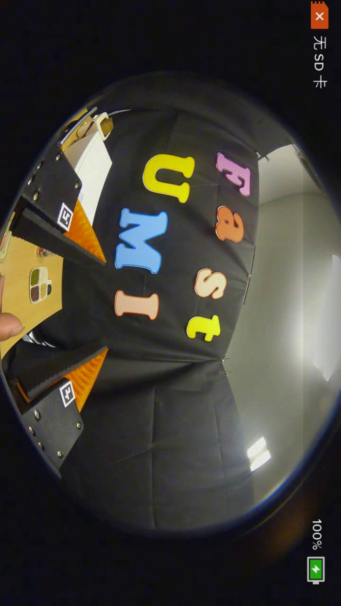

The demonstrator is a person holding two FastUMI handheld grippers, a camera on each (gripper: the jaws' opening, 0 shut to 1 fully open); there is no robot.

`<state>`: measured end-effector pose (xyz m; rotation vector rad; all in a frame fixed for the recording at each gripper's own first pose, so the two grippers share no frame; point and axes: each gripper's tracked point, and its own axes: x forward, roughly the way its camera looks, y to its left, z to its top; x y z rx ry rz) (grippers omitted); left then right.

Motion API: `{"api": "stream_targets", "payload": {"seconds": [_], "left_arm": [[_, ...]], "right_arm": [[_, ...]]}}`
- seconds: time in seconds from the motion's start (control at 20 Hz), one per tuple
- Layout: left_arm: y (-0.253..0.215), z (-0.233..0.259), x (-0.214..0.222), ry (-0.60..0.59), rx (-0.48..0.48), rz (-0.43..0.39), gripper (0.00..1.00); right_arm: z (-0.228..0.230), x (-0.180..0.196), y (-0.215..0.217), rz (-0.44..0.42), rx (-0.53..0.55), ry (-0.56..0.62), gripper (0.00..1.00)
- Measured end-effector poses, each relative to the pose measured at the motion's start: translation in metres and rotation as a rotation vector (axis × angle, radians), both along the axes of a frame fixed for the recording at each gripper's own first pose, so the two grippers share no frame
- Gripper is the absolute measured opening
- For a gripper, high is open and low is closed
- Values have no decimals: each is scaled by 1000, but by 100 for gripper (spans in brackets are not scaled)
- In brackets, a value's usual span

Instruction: Open the microwave oven with the left hand, put the food in, and close the microwave oven.

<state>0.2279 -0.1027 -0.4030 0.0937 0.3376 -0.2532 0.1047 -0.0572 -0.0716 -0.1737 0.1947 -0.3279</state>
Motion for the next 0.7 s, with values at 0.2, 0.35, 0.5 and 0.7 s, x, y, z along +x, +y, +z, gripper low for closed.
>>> {"api": "stream_targets", "payload": {"seconds": [0.2,0.35,0.5,0.7], "left_arm": [[-8,-64,28,71,-1,-31,97],[-12,-97,51,108,-25,-26,95],[-18,-125,70,139,-6,-33,87],[-25,-145,87,170,-20,-34,79]], "right_arm": [[-12,2,0,-38,-51,54,98],[-18,2,-4,-62,-81,84,99],[-18,2,-8,-84,-95,100,99],[-20,0,-11,-106,-102,109,99]]}}
